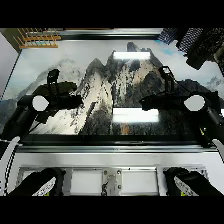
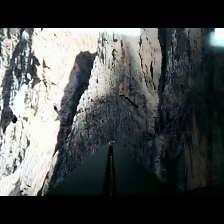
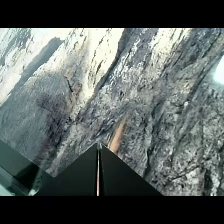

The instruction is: Fold the clothes and pants, and hang the long-sleeved shirts on hangers.

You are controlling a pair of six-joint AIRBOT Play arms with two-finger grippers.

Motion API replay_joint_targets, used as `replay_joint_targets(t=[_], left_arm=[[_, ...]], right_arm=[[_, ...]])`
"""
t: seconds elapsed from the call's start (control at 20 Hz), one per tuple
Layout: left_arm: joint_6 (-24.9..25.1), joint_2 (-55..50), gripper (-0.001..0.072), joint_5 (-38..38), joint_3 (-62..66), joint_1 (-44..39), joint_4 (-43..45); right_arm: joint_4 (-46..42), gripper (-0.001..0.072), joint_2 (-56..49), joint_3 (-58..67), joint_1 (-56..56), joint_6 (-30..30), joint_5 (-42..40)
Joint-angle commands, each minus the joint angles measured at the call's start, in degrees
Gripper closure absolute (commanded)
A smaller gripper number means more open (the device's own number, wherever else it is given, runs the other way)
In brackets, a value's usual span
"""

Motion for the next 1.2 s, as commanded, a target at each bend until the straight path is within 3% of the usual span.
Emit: replay_joint_targets(t=[0.0, 0.7, 0.75, 0.8, 0.85, 1.05, 1.15], left_arm=[[0.0, 0.0, 0.0687, 0.0, 0.0, 0.1, 0.0], [0.3, 0.0, 0.0686, 0.9, 0.0, 0.1, 0.2], [2.1, 0.0, 0.0625, 3.0, 0.0, 0.1, 1.0], [6.1, 0.0, 0.0208, 4.7, 0.3, 0.1, 2.5], [8.5, -0.4, 0.0008, 6.7, 1.0, 0.1, 5.3], [8.6, -10.4, 0.0021, 3.7, 11.0, 0.1, 26.3], [8.6, -17.7, 0.0022, 2.6, 16.0, 0.1, 32.9]], right_arm=[[0.0, 0.0692, 0.0, 0.0, 0.0, 0.0, 0.0], [0.0, 0.0692, 0.0, 0.0, 0.0, 0.0, 0.0], [0.0, 0.0692, 0.0, 0.0, 0.0, 0.0, 0.0], [0.0, 0.0692, 0.0, 0.0, 0.0, 0.0, 0.0], [0.0, 0.0692, 0.0, 0.0, 0.0, 0.0, 0.0], [0.0, 0.0691, -0.1, 0.0, 0.0, 0.0, 0.0], [0.0, 0.0691, -0.1, 0.0, 0.0, 0.0, 0.0]])
